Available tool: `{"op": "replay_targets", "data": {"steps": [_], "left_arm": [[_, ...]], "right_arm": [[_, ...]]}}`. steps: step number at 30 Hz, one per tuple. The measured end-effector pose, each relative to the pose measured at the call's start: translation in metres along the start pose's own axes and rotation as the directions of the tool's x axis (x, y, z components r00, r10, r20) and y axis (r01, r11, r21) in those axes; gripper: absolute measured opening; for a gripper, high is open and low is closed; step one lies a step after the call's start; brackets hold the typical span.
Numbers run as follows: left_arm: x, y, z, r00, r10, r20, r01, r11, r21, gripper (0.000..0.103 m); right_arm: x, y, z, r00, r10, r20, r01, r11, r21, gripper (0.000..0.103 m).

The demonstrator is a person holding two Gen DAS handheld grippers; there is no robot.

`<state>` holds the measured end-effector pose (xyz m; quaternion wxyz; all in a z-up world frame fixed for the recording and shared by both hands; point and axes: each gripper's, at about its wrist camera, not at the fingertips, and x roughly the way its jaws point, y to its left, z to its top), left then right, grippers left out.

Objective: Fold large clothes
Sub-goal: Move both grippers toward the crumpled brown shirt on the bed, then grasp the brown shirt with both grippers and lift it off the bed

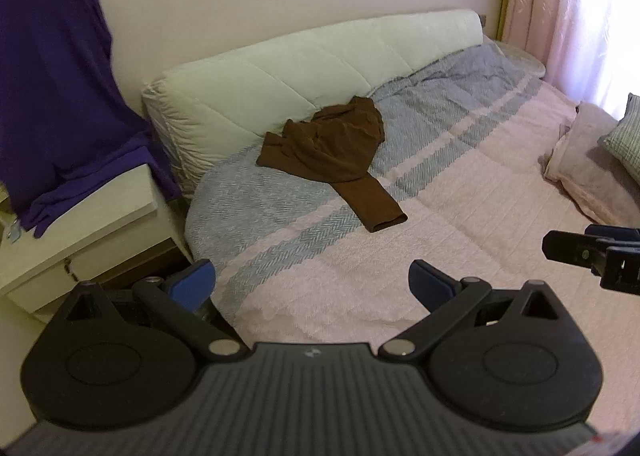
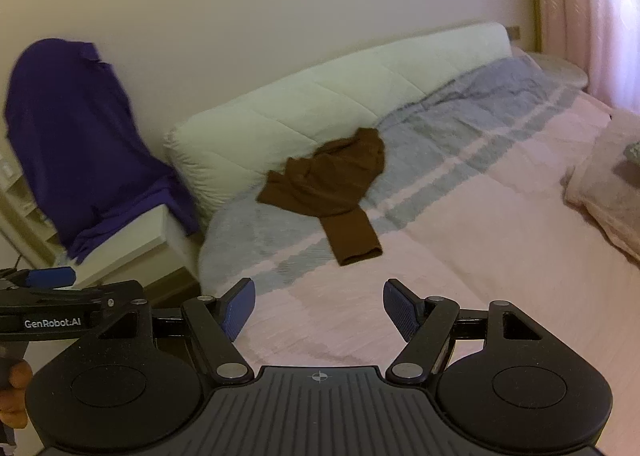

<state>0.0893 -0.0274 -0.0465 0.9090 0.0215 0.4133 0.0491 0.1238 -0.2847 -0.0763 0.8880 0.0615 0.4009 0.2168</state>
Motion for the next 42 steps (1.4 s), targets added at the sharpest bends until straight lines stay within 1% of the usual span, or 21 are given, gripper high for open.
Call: {"op": "replay_targets", "data": {"steps": [4, 11, 14, 19, 21, 25, 30, 33, 38, 39, 42], "left_arm": [[0.043, 0.011, 0.023, 0.999, -0.032, -0.039, 0.033, 0.999, 0.021, 0.101], [0.134, 0.042, 0.074, 0.99, -0.072, -0.123, 0.081, 0.994, 0.072, 0.101], [0.172, 0.057, 0.098, 0.986, -0.079, -0.144, 0.094, 0.99, 0.102, 0.101], [0.246, 0.085, 0.134, 0.982, -0.068, -0.175, 0.092, 0.987, 0.13, 0.101], [0.274, 0.093, 0.144, 0.98, -0.062, -0.192, 0.09, 0.986, 0.139, 0.101], [0.338, 0.106, 0.162, 0.97, -0.083, -0.229, 0.118, 0.983, 0.143, 0.101], [0.411, 0.107, 0.181, 0.966, -0.112, -0.234, 0.152, 0.975, 0.163, 0.098], [0.45, 0.104, 0.191, 0.962, -0.134, -0.237, 0.175, 0.972, 0.159, 0.096], [0.526, 0.095, 0.213, 0.964, -0.161, -0.21, 0.194, 0.97, 0.149, 0.091], [0.541, 0.092, 0.217, 0.965, -0.167, -0.204, 0.198, 0.969, 0.145, 0.091], [0.579, 0.086, 0.229, 0.962, -0.203, -0.185, 0.228, 0.965, 0.129, 0.09]], "right_arm": [[0.041, -0.003, 0.018, 0.999, -0.044, -0.029, 0.045, 0.998, 0.034, 0.068], [0.127, 0.002, 0.068, 0.991, -0.11, -0.082, 0.117, 0.989, 0.091, 0.068], [0.158, 0.003, 0.085, 0.989, -0.119, -0.091, 0.13, 0.984, 0.119, 0.068], [0.229, 0.002, 0.112, 0.985, -0.123, -0.12, 0.141, 0.978, 0.153, 0.068], [0.259, -0.002, 0.12, 0.983, -0.13, -0.132, 0.151, 0.975, 0.165, 0.068], [0.316, -0.014, 0.132, 0.976, -0.142, -0.163, 0.17, 0.969, 0.18, 0.068], [0.386, -0.03, 0.146, 0.971, -0.148, -0.186, 0.183, 0.965, 0.187, 0.068], [0.428, -0.043, 0.153, 0.97, -0.155, -0.19, 0.192, 0.961, 0.197, 0.068], [0.499, -0.071, 0.158, 0.969, -0.164, -0.184, 0.204, 0.952, 0.227, 0.068], [0.515, -0.079, 0.158, 0.967, -0.17, -0.191, 0.214, 0.947, 0.24, 0.068], [0.552, -0.101, 0.158, 0.97, -0.168, -0.177, 0.214, 0.933, 0.29, 0.068]]}}
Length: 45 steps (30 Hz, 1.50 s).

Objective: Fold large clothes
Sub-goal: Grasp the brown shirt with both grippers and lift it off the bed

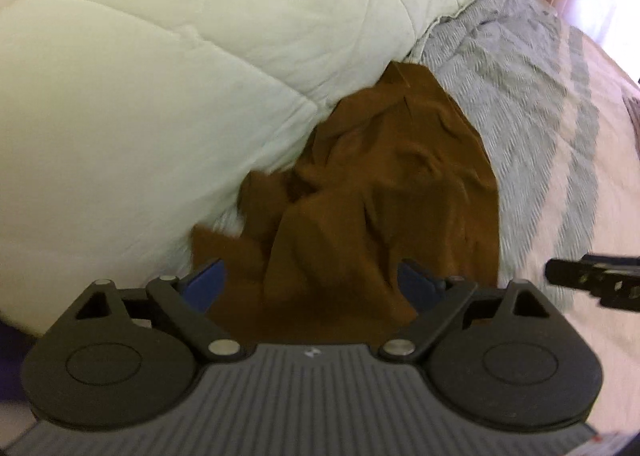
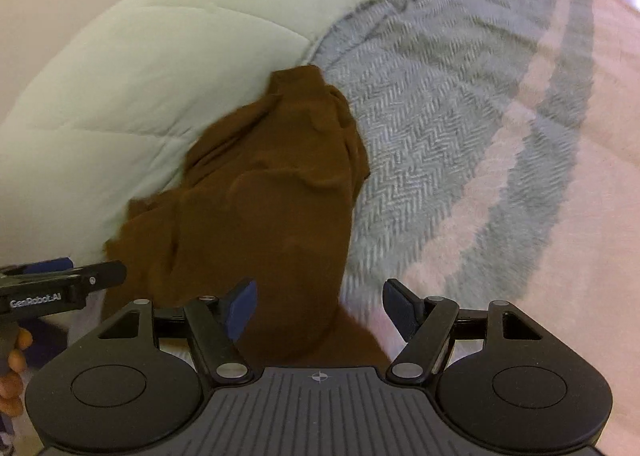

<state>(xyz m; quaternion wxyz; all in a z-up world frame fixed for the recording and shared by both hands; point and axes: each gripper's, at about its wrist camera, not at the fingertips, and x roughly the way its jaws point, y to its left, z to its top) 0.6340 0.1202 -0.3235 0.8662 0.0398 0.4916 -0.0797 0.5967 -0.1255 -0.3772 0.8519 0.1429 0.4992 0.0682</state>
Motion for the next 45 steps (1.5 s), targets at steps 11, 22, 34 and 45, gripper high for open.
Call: {"op": "replay_targets", "data": {"steps": [11, 22, 34, 45], "left_arm": [[0.062, 0.0, -0.003, 0.998, -0.037, -0.057, 0.035, 0.998, -0.046, 0.013], [-0.079, -0.044, -0.005, 0.973, -0.148, 0.18, 0.133, 0.987, 0.091, 0.007], [-0.293, -0.221, 0.006, 0.789, -0.522, 0.325, 0.376, 0.828, 0.416, 0.007], [-0.487, -0.439, -0.061, 0.504, -0.837, 0.215, 0.572, 0.51, 0.643, 0.007]], "right_arm": [[0.054, -0.007, 0.0, 0.99, 0.132, 0.038, -0.134, 0.989, 0.053, 0.0], [-0.149, -0.059, -0.032, 0.898, 0.203, 0.391, -0.278, 0.95, 0.145, 0.0], [-0.447, -0.143, -0.112, 0.663, -0.012, 0.748, -0.215, 0.955, 0.206, 0.0], [-0.733, -0.212, -0.243, 0.383, -0.321, 0.866, 0.026, 0.941, 0.337, 0.0]]}}
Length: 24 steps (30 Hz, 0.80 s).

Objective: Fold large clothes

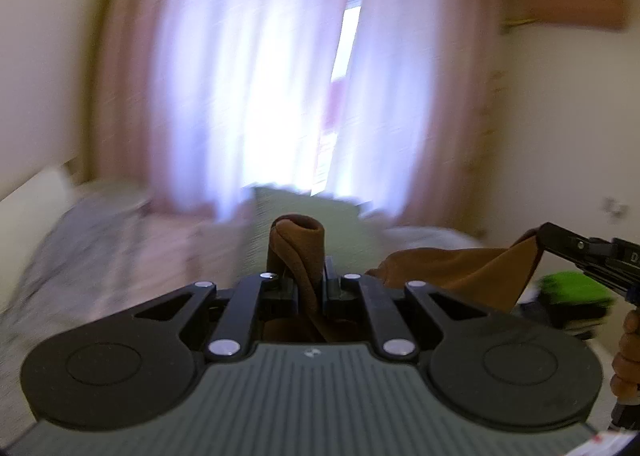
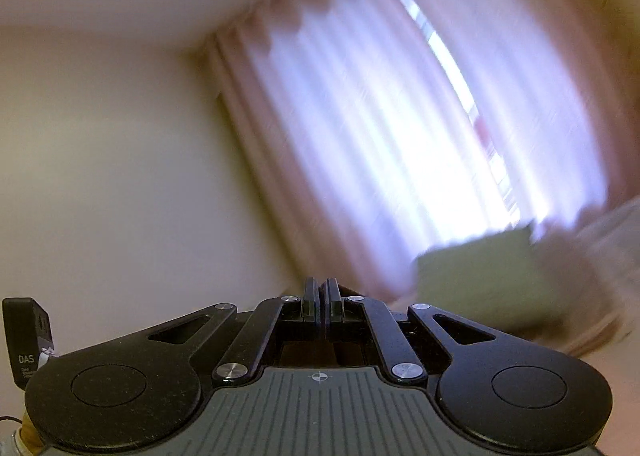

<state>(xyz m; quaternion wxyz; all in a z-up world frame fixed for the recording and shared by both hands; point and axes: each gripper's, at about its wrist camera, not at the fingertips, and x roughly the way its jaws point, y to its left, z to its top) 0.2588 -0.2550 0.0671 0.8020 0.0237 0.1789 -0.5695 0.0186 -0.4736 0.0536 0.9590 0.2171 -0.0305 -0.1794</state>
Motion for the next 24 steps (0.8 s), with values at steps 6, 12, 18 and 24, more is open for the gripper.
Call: {"op": "replay_targets", "data": {"steps": [6, 12, 18, 24], "left_arm": [[0.03, -0.126, 0.022, 0.986, -0.159, 0.048, 0.158, 0.987, 0.019, 0.007], [0.076, -0.186, -0.016, 0.986, -0.131, -0.107, 0.131, 0.991, -0.005, 0.019], [0.095, -0.193, -0.141, 0.885, 0.096, -0.455, -0.056, 0.993, 0.102, 0.034], [0.041, -0.156, -0.242, 0.737, 0.13, -0.663, -0.148, 0.989, 0.029, 0.036]], "right_arm": [[-0.103, -0.047, 0.058, 0.994, -0.075, 0.082, 0.08, 0.995, -0.066, 0.0], [-0.109, -0.082, 0.017, 0.921, -0.031, -0.388, -0.002, 0.996, -0.084, 0.028], [-0.149, -0.142, -0.106, 0.66, -0.211, -0.721, 0.289, 0.957, -0.015, 0.059], [-0.185, -0.16, -0.145, 0.521, -0.262, -0.812, 0.467, 0.884, 0.015, 0.059]]}}
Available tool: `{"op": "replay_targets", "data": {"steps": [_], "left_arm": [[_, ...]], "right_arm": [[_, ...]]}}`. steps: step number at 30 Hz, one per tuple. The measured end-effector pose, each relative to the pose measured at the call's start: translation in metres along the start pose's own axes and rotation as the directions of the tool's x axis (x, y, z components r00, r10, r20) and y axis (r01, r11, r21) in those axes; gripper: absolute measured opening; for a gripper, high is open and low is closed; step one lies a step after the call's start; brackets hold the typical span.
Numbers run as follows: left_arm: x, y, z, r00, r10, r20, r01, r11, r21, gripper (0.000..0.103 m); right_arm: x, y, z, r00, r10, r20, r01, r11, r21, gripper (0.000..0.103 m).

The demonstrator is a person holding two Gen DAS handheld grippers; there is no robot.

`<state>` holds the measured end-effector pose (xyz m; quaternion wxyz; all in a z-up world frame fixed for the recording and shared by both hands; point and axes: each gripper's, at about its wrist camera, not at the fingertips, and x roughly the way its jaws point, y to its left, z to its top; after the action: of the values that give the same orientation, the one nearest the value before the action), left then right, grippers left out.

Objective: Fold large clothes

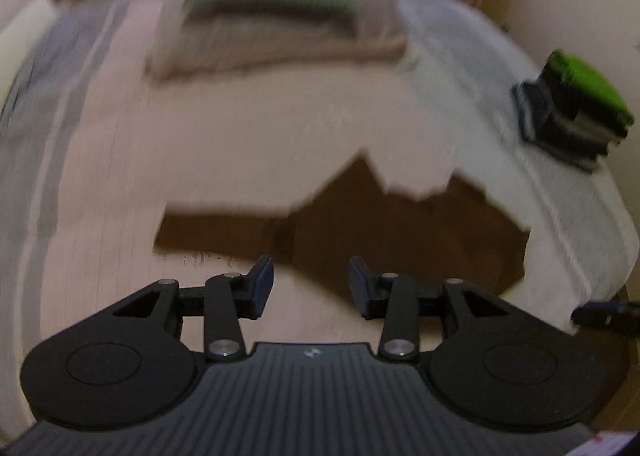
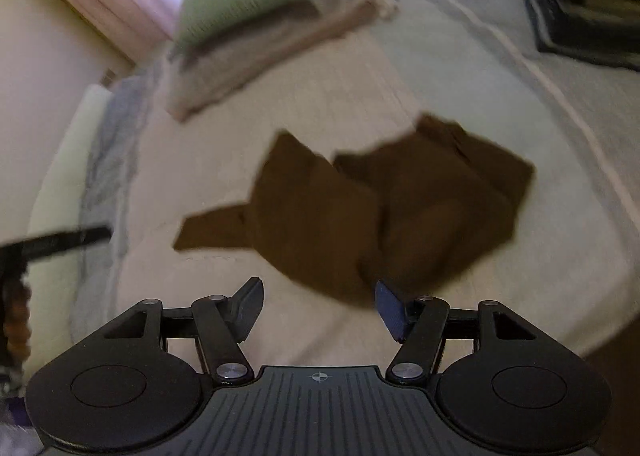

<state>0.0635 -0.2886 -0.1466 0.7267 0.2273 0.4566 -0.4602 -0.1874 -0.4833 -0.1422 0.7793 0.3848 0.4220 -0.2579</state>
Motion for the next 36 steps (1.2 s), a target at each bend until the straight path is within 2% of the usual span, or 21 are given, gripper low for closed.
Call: {"op": "replay_targets", "data": {"steps": [3, 5, 8, 15, 19, 24, 28, 32, 36], "left_arm": [[-0.023, 0.011, -0.047, 0.999, 0.03, -0.041, -0.031, 0.999, -0.02, 0.038], [-0.033, 0.013, -0.063, 0.998, 0.038, -0.043, -0.038, 0.999, -0.013, 0.04], [-0.045, 0.013, -0.081, 0.999, 0.038, -0.036, -0.038, 0.999, 0.001, 0.045], [-0.058, 0.014, -0.103, 0.998, 0.04, -0.054, -0.037, 0.998, 0.042, 0.047], [-0.057, 0.006, -0.115, 0.997, 0.03, -0.066, -0.024, 0.997, 0.077, 0.047], [-0.061, -0.007, -0.116, 0.998, 0.02, -0.058, -0.014, 0.995, 0.095, 0.048], [-0.057, -0.017, -0.109, 0.998, 0.04, -0.054, -0.034, 0.994, 0.103, 0.048], [-0.046, -0.034, -0.098, 0.996, 0.064, -0.057, -0.06, 0.995, 0.077, 0.05], [-0.024, -0.06, -0.087, 0.993, 0.098, -0.07, -0.098, 0.995, 0.01, 0.053]], "right_arm": [[0.001, 0.018, -0.02, 0.998, -0.064, -0.018, 0.063, 0.997, -0.054, 0.059], [0.005, 0.025, -0.033, 0.995, -0.094, -0.014, 0.092, 0.992, -0.089, 0.059], [0.009, 0.03, -0.052, 0.995, -0.103, -0.003, 0.102, 0.99, -0.098, 0.059], [0.005, 0.038, -0.101, 0.991, -0.133, 0.003, 0.132, 0.987, -0.093, 0.059], [-0.001, 0.034, -0.114, 0.988, -0.151, 0.0, 0.151, 0.985, -0.084, 0.059], [0.0, 0.029, -0.106, 0.99, -0.138, 0.009, 0.138, 0.986, -0.098, 0.059], [0.007, 0.02, -0.088, 0.993, -0.12, -0.001, 0.119, 0.985, -0.127, 0.059], [0.022, -0.001, -0.059, 0.994, -0.103, -0.042, 0.094, 0.979, -0.18, 0.059], [0.034, -0.034, -0.023, 0.993, -0.094, -0.067, 0.075, 0.967, -0.245, 0.059]]}}
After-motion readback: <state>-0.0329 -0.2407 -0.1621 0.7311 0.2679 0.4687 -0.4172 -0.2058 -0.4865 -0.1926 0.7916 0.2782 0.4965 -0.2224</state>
